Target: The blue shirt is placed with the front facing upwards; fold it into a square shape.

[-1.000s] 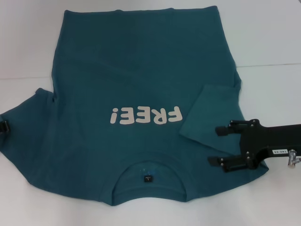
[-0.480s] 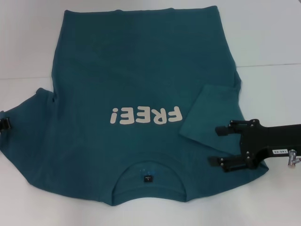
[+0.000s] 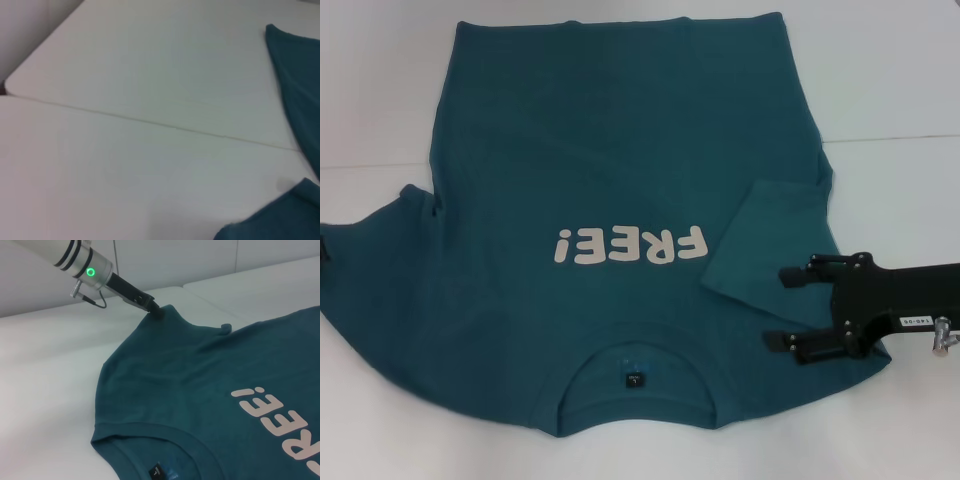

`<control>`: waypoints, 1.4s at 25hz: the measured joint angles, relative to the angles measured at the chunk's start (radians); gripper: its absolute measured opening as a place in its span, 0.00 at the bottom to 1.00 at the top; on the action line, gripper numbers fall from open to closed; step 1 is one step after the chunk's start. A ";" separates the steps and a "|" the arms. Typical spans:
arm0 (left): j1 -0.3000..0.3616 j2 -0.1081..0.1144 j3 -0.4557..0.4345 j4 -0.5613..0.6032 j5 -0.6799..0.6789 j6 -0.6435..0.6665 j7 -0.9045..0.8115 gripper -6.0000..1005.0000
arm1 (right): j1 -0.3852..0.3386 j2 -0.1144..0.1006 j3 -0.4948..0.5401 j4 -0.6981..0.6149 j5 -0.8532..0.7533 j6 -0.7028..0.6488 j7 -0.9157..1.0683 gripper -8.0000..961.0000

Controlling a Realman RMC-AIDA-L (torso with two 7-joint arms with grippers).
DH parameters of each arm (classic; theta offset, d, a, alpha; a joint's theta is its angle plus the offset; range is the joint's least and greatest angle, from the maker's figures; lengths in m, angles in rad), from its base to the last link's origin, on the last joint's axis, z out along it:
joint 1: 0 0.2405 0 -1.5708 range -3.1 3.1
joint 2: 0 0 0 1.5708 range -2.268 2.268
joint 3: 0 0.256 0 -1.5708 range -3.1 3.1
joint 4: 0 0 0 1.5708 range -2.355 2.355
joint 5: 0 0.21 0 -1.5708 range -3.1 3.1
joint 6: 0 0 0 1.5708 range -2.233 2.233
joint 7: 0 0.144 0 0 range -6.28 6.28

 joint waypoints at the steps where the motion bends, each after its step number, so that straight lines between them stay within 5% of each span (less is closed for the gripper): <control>1: 0.000 0.000 0.000 0.000 0.000 -0.008 0.003 0.04 | 0.000 0.000 0.000 0.000 0.000 0.000 0.000 0.96; 13: 0.002 -0.003 -0.001 -0.010 0.000 -0.054 0.004 0.04 | 0.000 0.002 0.003 0.004 0.000 0.002 0.004 0.96; 19: 0.022 -0.047 0.020 0.038 -0.005 -0.038 0.032 0.04 | 0.000 0.002 0.003 0.005 0.000 0.017 0.006 0.96; 23: 0.053 -0.065 0.097 0.085 -0.030 -0.014 0.031 0.04 | -0.002 0.002 0.000 0.005 0.000 0.025 0.009 0.96; 35: 0.122 -0.066 0.346 0.233 -0.292 0.093 0.032 0.04 | -0.005 0.000 0.006 0.005 0.000 0.032 0.018 0.96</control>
